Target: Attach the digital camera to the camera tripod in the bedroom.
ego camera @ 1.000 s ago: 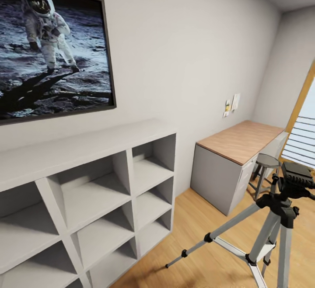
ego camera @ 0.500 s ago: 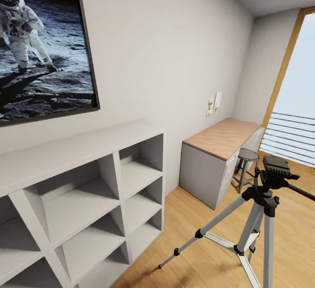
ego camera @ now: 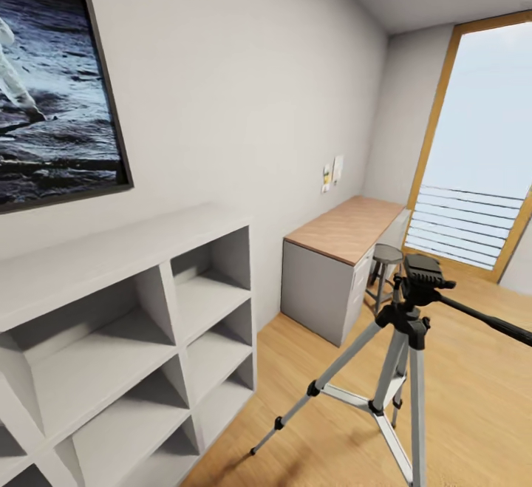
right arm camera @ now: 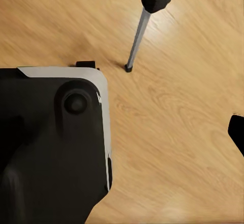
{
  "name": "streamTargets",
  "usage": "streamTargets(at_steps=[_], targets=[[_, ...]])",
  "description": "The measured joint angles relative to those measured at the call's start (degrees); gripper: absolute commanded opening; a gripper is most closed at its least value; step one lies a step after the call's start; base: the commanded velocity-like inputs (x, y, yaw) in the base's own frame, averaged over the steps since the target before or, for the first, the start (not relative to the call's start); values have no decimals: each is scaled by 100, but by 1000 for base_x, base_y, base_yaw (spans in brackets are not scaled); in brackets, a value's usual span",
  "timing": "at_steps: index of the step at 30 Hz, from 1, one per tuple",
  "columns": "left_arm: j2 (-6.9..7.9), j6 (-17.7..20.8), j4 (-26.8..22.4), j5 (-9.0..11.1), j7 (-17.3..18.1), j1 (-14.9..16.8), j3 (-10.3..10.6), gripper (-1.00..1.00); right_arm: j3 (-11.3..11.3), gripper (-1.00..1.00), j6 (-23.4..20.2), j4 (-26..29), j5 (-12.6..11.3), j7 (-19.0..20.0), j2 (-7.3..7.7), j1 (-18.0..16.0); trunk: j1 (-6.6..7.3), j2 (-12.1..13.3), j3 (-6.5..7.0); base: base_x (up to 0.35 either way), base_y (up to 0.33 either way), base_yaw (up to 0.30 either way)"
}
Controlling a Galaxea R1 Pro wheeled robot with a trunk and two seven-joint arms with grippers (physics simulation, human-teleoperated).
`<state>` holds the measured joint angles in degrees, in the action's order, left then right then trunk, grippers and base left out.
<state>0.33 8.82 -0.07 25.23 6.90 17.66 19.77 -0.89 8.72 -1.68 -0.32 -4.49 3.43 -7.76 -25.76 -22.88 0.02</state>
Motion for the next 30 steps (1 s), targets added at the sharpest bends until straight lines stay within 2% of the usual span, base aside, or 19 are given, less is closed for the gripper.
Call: streamTargets(at_steps=[30], targets=[[2, 0, 0, 0, 0, 0, -2, -100, 0, 100, 0, 1, 5, 0, 0, 0, 0, 0, 0, 0, 0, -243]])
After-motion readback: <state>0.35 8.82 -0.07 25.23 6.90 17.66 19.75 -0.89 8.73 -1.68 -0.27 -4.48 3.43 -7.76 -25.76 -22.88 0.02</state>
